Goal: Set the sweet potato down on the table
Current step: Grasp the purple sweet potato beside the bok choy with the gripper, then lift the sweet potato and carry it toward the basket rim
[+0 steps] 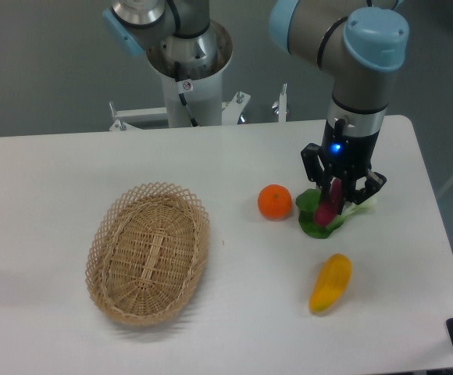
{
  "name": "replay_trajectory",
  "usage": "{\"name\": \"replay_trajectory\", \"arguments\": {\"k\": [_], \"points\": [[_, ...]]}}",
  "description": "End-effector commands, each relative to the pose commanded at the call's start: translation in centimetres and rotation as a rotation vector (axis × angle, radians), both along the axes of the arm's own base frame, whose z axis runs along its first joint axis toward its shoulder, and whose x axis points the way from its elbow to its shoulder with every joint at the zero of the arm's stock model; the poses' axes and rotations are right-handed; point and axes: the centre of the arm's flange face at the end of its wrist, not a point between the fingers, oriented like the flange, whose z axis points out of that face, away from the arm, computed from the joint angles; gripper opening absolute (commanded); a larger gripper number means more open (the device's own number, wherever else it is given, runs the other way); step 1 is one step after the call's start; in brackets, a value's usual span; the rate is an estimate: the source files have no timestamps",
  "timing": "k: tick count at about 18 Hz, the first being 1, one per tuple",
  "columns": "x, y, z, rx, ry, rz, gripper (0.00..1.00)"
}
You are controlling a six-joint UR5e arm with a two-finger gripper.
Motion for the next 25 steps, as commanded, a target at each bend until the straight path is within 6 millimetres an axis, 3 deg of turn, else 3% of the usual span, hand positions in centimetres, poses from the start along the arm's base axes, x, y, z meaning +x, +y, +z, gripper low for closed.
{"name": "replay_trajectory", "arguments": {"k": [5, 8, 12, 17, 21, 25], "points": [[1.8, 2.7, -3.1, 0.037, 0.014, 0.054, 0.33], [3.6, 5.2, -6.2, 0.058, 0.01, 0.088, 0.33], [5.5, 8.4, -8.6, 0.028, 0.008, 0.145, 0.33], [7.0, 12.7, -14.1, 0.008, 0.056, 0.217, 0.33], [7.7, 13.8, -17.2, -0.049, 0.054, 0.202, 0.33], [8.4, 14.5, -18.9, -0.083, 0.069, 0.182, 0.33]]}}
